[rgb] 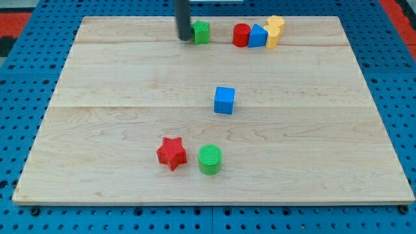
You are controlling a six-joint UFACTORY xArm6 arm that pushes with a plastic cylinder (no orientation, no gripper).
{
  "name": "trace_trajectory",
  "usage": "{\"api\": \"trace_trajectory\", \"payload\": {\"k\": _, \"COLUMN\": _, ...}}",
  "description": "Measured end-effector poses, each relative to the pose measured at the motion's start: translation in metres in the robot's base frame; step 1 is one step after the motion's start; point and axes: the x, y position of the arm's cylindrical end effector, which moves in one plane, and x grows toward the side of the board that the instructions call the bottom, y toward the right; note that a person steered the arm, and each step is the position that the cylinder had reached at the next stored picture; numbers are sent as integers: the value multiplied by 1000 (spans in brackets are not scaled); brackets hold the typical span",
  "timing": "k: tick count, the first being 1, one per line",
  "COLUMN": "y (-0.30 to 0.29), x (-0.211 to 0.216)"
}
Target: Place the blue cube to the bottom right of the green star
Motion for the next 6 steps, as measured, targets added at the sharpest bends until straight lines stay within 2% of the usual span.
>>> {"api": "trace_trajectory", "payload": {"k": 1, "y": 12, "x": 11}}
{"api": "trace_trajectory", "payload": {"k": 2, "y": 14, "x": 88}}
{"api": "trace_trajectory", "payload": {"k": 3, "y": 134, "x": 161}}
{"api": "trace_trajectory", "payload": {"k": 4, "y": 117, "x": 241}}
{"api": "trace_trajectory", "payload": {"k": 5, "y": 30, "x": 245}}
{"api": "trace_trajectory", "payload": {"k": 6, "y": 28, "x": 212}}
